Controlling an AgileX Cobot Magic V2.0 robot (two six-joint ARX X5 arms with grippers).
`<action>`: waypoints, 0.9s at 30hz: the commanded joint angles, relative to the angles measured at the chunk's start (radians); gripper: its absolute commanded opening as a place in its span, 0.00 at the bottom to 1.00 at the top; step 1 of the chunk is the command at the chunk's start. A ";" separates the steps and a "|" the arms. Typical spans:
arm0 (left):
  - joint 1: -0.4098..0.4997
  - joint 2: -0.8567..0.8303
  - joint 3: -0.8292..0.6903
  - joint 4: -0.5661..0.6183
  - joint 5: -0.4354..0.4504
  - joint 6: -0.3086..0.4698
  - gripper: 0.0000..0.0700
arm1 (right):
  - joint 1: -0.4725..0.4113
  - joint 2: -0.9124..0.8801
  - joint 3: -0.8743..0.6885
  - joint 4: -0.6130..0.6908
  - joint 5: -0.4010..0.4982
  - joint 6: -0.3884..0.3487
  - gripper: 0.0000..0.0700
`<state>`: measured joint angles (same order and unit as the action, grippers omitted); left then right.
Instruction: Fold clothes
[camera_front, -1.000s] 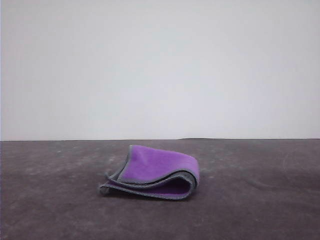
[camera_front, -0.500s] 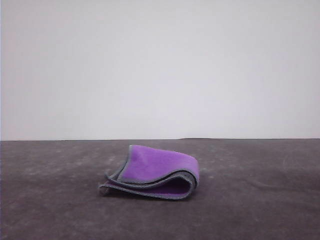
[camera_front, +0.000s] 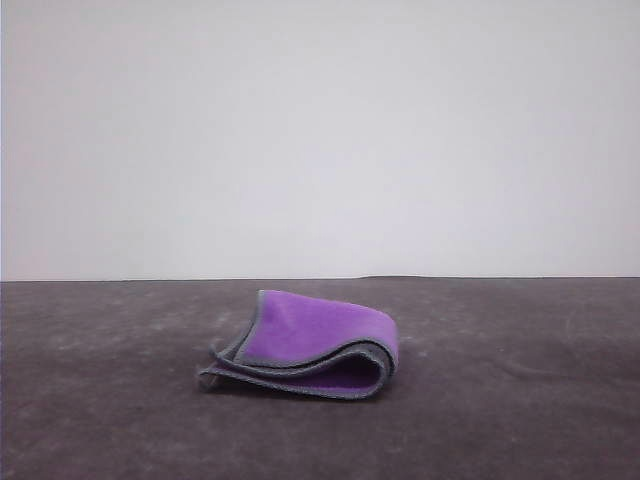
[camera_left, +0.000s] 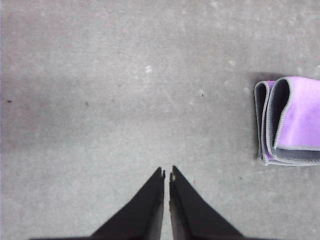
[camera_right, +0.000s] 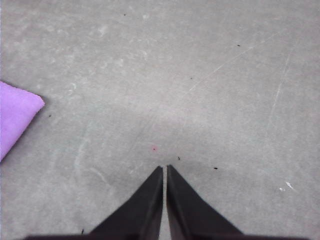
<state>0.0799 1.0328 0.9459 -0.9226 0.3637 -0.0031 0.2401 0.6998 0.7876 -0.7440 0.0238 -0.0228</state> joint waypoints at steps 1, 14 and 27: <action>-0.002 0.006 0.009 0.007 0.003 -0.009 0.00 | 0.002 0.004 0.011 0.010 0.003 0.011 0.01; -0.003 -0.155 -0.050 0.083 -0.002 0.014 0.00 | 0.002 0.004 0.011 0.011 0.003 0.011 0.01; -0.004 -0.739 -0.574 0.506 -0.159 -0.122 0.00 | 0.002 0.004 0.011 0.010 0.003 0.011 0.01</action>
<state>0.0761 0.3130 0.3946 -0.4331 0.2166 -0.0901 0.2401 0.6998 0.7876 -0.7437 0.0238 -0.0223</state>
